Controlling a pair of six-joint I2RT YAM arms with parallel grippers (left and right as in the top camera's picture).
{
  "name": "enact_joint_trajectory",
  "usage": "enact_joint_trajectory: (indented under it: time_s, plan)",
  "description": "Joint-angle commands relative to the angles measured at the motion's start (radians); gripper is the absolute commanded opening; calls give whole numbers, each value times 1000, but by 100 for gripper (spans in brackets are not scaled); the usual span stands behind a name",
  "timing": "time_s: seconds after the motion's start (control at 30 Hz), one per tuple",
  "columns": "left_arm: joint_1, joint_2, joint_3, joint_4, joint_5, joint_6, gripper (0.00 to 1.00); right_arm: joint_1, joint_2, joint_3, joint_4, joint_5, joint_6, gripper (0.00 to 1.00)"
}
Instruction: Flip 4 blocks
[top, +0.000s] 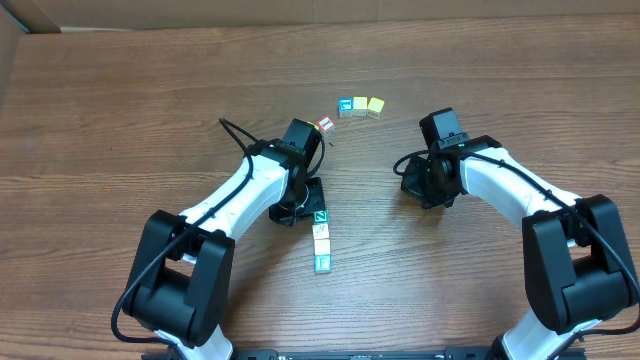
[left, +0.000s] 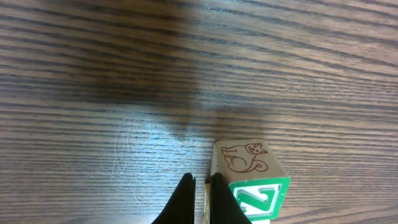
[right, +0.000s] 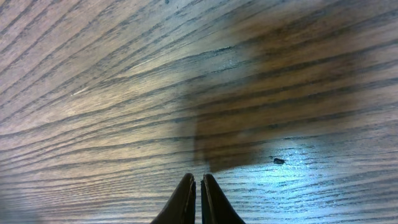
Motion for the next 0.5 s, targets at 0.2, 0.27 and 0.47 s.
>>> enact_joint_trajectory:
  time_s: [0.2, 0.27, 0.47]
  plan:
    - [3, 12, -11, -18, -56, 19, 4, 4, 5, -8, 3, 8, -11, 6]
    - [10, 12, -11, -21, -60, 18, 4, 8, 5, -8, 7, -42, -45, 4]
    - [19, 12, -11, -60, -50, -7, 4, 61, 5, -8, 15, -124, -74, 4]
